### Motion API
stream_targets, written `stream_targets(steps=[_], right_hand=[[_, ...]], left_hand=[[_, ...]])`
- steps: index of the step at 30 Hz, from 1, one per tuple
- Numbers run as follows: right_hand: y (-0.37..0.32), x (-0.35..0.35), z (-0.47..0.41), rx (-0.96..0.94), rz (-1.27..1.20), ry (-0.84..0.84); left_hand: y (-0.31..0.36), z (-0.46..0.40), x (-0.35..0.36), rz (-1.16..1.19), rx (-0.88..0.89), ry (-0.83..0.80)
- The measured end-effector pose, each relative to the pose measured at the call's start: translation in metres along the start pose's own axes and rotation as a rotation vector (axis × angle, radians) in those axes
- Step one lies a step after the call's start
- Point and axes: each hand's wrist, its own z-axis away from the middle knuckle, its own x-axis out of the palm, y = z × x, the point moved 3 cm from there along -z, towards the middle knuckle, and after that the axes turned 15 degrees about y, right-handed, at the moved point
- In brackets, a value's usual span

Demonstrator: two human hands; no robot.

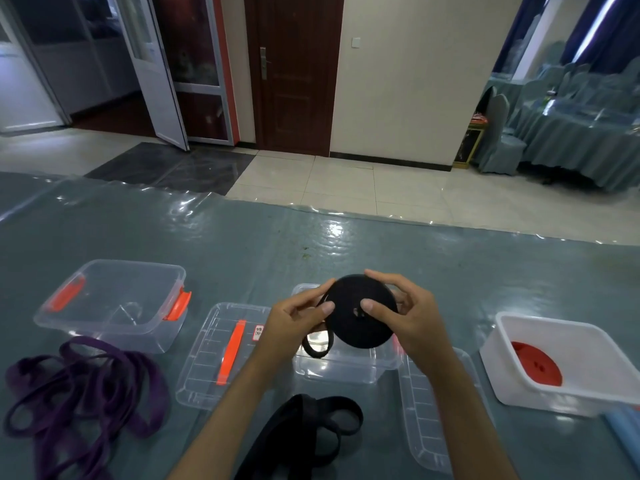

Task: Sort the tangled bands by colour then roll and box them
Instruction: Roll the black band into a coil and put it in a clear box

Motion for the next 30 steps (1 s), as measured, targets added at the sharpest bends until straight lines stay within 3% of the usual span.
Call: stream_targets(steps=[5,11,15,20,25,30], right_hand=[[0.013,0.008,0.005,0.07,0.031,0.088],[0.008,0.003,0.003,0.085,0.062,-0.053],[0.004,-0.002,0.008,0.062,0.03,0.006],[0.005,-0.002,0.022,0.069,-0.032,0.165],[-0.001,0.008,0.036,0.049,-0.016,0.257],[-0.01,0.01,0.049,0.024,-0.04,0.288]], left_hand=[[-0.006,-0.006,0.002,-0.045,0.083,0.113],[-0.024,0.001,-0.001,0.03,0.015,0.202],[-0.036,0.008,-0.003,0.123,-0.101,0.175],[-0.03,0.013,0.002,0.14,-0.045,0.182],[-0.031,0.026,0.004,0.151,0.054,0.327],[-0.033,0.041,0.008,0.317,-0.032,0.389]])
